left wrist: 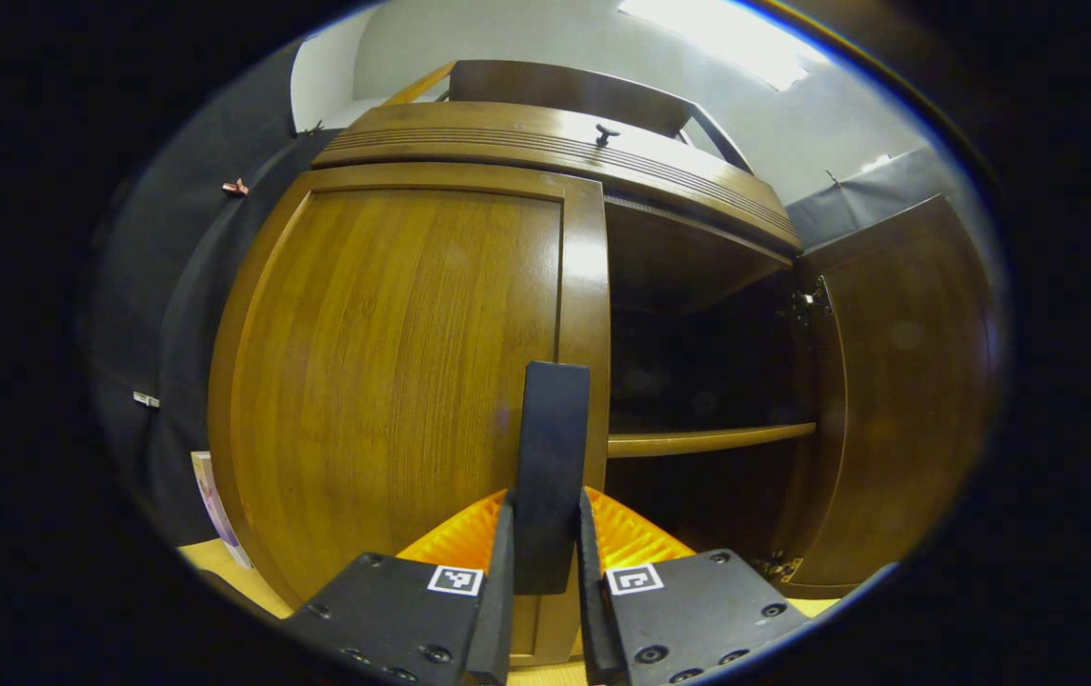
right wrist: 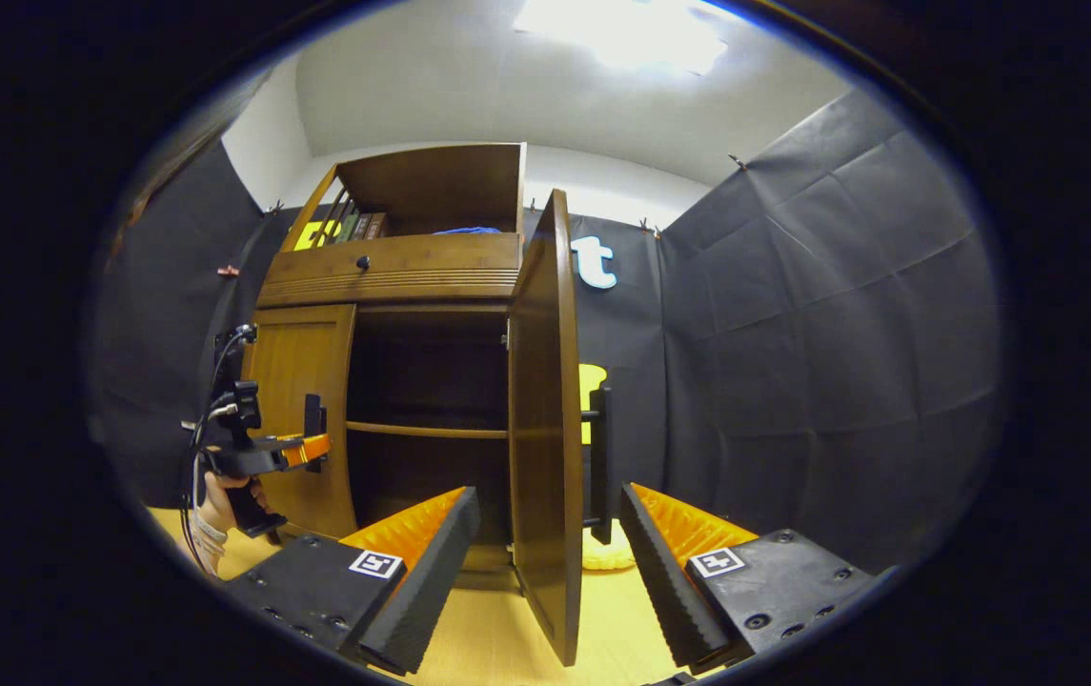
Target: Open the right door of the double-door shoe cabinet with the right hand, and open the left door with the left hand.
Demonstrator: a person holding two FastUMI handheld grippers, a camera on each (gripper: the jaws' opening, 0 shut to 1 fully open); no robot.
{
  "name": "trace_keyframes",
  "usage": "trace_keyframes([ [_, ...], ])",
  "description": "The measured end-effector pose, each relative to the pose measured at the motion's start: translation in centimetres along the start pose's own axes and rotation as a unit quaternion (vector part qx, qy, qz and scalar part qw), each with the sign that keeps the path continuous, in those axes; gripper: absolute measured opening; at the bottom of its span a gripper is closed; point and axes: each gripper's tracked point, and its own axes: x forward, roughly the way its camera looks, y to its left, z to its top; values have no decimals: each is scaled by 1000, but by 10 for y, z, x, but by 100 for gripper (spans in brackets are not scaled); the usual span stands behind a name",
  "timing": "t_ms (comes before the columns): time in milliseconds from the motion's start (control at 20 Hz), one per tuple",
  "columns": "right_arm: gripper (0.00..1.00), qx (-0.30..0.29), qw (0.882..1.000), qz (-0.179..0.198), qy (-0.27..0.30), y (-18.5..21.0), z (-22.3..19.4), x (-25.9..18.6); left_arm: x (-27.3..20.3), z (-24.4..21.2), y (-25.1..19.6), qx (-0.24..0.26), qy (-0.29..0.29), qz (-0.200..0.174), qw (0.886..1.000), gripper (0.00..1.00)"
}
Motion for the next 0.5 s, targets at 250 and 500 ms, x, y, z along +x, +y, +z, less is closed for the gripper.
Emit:
trace_keyframes([
  [250, 92, -10, 1000, -9, 5, -2, -3, -2, -15, 2, -2, -23, 9, -25, 999, 32],
  [500, 95, 2, 1000, 4, 13, 14, -1, -4, -45, 8, -2, -43, 17, -63, 997, 34],
])
